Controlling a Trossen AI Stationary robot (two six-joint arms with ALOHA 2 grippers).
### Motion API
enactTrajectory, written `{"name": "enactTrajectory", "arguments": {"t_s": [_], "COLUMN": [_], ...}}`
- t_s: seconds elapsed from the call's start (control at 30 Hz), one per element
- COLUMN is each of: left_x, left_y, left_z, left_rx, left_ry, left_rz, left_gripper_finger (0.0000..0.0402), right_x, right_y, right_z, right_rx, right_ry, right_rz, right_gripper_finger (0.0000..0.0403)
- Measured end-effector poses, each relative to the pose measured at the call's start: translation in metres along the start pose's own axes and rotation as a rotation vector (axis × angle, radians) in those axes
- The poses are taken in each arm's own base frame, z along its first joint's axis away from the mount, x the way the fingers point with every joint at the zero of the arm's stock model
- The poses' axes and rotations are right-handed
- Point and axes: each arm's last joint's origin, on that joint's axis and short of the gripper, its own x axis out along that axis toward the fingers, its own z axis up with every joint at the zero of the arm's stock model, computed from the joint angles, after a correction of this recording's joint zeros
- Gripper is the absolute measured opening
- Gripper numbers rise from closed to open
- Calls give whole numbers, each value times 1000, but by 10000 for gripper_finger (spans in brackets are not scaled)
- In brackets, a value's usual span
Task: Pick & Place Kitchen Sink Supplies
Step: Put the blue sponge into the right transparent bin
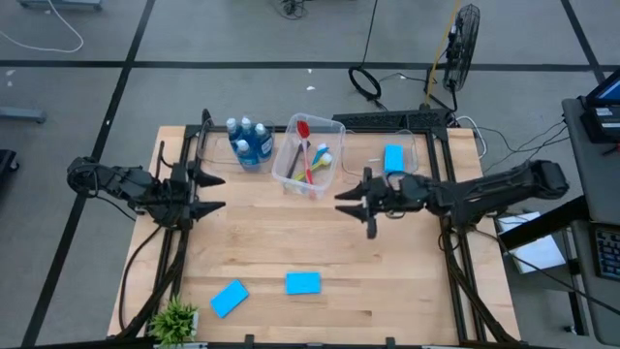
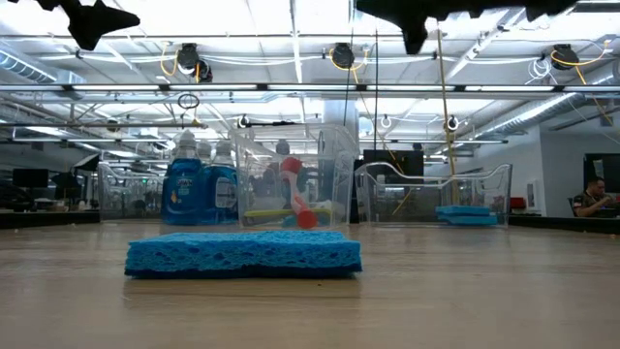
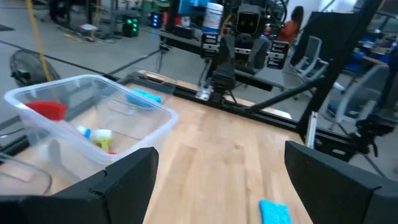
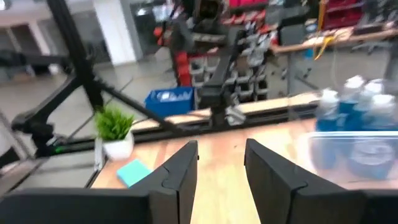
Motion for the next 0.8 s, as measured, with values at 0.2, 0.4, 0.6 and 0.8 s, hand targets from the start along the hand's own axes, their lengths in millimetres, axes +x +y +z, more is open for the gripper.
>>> {"name": "enactTrajectory", "arguments": {"t_s": [0.2,0.4,0.6,0.8], "left_x": [0,0,0,0], "left_y": [-1,0,1,-1], "left_z": [-1,-3,-6,-7], "left_rx": [4,17,24,22], "left_ry": [22,39,69,95], "left_rz": [-29,-23,-23,-84], "left_gripper_finger": [349,349,349,349], "right_x": [23,49,74,96], "right_y": [23,44,64,73], "right_z": [-1,-14,-28,-40], "right_rx": [-22,-39,-51,-59], "right_ry": [141,280,399,486], "right_rz": [46,86,173,205], "right_gripper_finger": [121,121,121,122]}}
